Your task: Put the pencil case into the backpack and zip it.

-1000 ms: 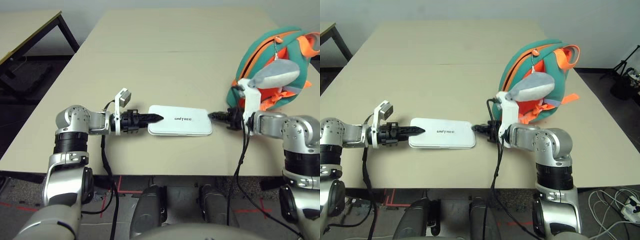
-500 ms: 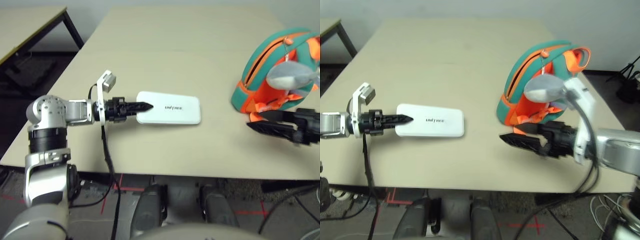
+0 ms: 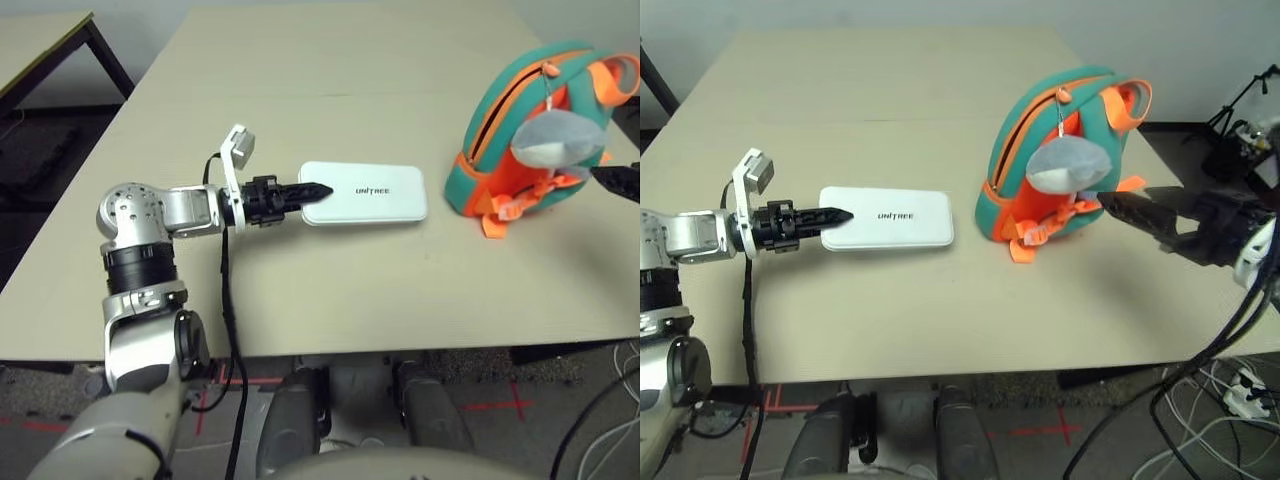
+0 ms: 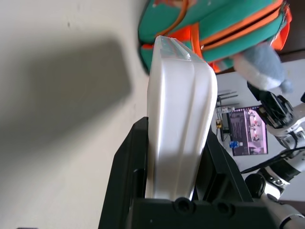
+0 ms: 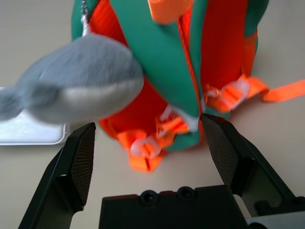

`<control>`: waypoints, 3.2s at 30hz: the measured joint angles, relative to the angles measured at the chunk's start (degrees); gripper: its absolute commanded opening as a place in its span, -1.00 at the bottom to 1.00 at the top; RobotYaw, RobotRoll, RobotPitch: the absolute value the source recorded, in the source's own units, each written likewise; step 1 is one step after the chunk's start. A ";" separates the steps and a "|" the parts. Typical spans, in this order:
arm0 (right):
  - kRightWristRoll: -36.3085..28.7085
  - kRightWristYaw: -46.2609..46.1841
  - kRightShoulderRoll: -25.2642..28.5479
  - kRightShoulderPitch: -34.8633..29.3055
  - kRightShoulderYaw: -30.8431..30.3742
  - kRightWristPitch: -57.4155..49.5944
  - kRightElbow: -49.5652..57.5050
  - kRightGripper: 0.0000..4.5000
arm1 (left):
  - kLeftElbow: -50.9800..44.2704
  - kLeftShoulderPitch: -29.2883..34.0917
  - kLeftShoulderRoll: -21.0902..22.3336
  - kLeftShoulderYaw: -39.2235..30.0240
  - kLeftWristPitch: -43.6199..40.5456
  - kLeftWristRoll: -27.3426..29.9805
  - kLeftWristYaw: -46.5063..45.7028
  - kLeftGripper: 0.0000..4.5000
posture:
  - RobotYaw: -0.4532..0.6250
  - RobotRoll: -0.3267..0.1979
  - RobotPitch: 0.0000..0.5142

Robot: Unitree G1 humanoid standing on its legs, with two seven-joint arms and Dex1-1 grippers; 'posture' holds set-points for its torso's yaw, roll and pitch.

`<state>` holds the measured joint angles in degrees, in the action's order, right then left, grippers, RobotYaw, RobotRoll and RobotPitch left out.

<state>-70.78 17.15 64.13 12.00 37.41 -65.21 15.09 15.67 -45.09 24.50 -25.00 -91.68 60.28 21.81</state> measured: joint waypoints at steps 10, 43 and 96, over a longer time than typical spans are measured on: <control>10.47 4.11 -1.64 7.17 -7.84 4.05 -4.46 1.00 | -2.85 0.59 -1.40 -3.41 0.03 5.22 -7.18 -0.40 | -0.28 0.25 -0.04; 36.50 13.78 -16.38 14.89 -16.06 24.76 -19.40 -0.20 | 1.14 -0.82 0.67 -3.33 0.52 7.79 -9.74 -0.40 | -0.35 0.25 -0.53; -32.72 -14.37 0.78 -2.94 -6.35 -2.02 21.56 -0.91 | 11.78 -16.50 21.97 11.52 5.86 -18.46 26.62 -0.40 | -0.50 0.25 -0.49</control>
<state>-103.50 2.78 64.92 9.06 31.06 -67.23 36.65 27.45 -61.60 46.47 -13.48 -85.82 41.82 48.43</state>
